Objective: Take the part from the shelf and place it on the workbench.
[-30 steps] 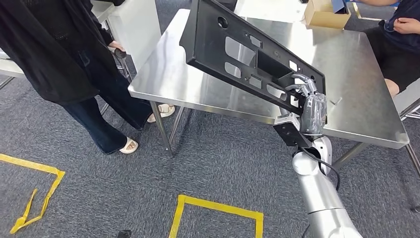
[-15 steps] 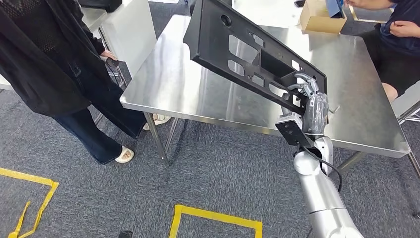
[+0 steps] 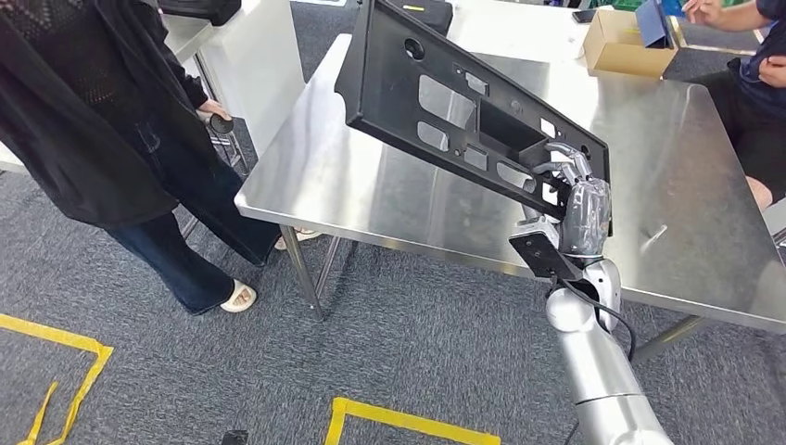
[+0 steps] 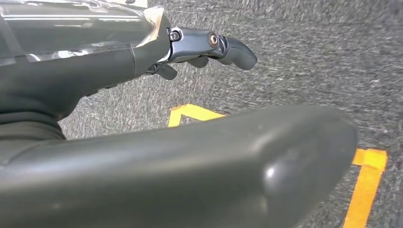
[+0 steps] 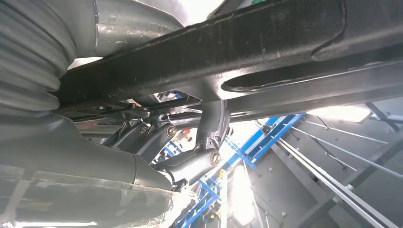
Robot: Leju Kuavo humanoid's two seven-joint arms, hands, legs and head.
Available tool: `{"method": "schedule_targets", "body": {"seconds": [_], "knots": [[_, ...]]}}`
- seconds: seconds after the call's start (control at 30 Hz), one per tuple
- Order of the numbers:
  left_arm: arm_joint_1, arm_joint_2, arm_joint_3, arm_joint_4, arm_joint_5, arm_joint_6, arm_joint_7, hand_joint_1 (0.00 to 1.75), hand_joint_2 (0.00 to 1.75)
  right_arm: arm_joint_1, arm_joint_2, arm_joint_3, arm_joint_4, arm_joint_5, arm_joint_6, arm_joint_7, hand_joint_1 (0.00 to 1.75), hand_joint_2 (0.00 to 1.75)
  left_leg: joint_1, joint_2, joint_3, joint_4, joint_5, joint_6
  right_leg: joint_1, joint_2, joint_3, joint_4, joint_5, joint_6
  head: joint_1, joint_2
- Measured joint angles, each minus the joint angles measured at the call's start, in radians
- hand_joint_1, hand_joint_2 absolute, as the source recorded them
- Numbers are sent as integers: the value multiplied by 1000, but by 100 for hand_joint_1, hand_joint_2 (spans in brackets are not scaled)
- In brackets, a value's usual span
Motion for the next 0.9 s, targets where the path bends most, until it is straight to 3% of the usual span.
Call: {"method": "schedule_targets", "body": {"seconds": [0.07,0.13,0.2,0.27,0.3,0.33,0.37,0.43,0.5,0.6,0.67,0.8,0.83,0.87,0.9], "knots": [[-1,0,-1,0,0,0,0,0,0,1,0,0,-1,0,0,0,175,175,0,-1,3,4,-6,-9,1,1,10,-4,-1,-25,-1,0],[-1,-1,-2,0,0,0,0,0,0,0,0,-1,-3,0,0,0,175,175,1,2,-10,40,-12,-17,-5,3,26,-6,-4,-39,-2,0],[-2,-2,-3,0,0,0,0,0,0,-3,1,-1,-5,0,0,0,175,175,5,6,-70,143,-38,-28,-8,3,44,-8,-14,-52,-4,0],[-1,-2,-4,0,0,0,0,0,0,-2,3,-1,-5,1,-1,0,175,175,9,8,-162,273,-83,-39,-8,3,56,-8,-27,-60,-7,0],[0,-1,-4,0,-1,-1,1,0,0,-1,3,-1,-5,2,-1,0,175,175,11,9,-196,308,-95,-42,-7,3,62,-8,-33,-61,-7,0],[0,-1,-4,0,-1,-1,1,0,0,2,3,-2,-5,3,-1,1,175,175,12,10,-212,305,-86,-43,-7,4,71,-8,-41,-60,-7,0],[1,-1,-4,0,-1,-2,1,0,0,4,3,-2,-5,5,-1,1,175,175,12,10,-207,264,-54,-41,-7,4,81,-8,-48,-58,-7,0],[0,-1,-4,0,-2,-3,1,0,0,7,3,-4,-9,9,-2,1,175,175,10,12,-156,120,41,-30,-6,5,103,-8,-65,-53,-7,0],[-1,0,-4,0,-2,-3,1,0,0,7,4,-5,-14,12,-2,2,175,175,4,14,-114,23,79,-16,-3,7,115,-10,-80,-43,-6,0],[-1,1,-4,0,-1,-3,0,0,0,11,4,-7,-22,16,-1,8,175,175,0,13,-87,-2,75,3,1,8,122,-2,-84,-23,-6,0],[-2,2,-4,-1,0,-4,-2,0,0,10,5,-9,-25,18,0,10,175,175,3,13,-64,-11,73,13,2,7,103,46,-92,-16,-3,0],[-2,2,-4,0,2,-8,-6,0,0,11,5,-11,-27,18,4,12,175,175,6,9,-45,-15,55,20,-5,6,-57,274,-162,-14,1,0],[0,3,-4,0,2,-8,-7,0,0,14,6,-12,-27,18,4,13,175,175,7,7,-40,-15,49,19,-8,6,-81,286,-166,-9,1,0],[1,3,-4,0,2,-8,-7,0,0,16,6,-12,-27,18,4,13,175,175,7,5,-32,-15,42,16,-12,6,-86,259,-148,1,1,0],[2,3,-4,0,2,-9,-8,0,0,17,6,-12,-27,19,5,13,175,175,9,4,-23,-14,34,12,-16,6,-74,201,-111,15,1,0]]}}
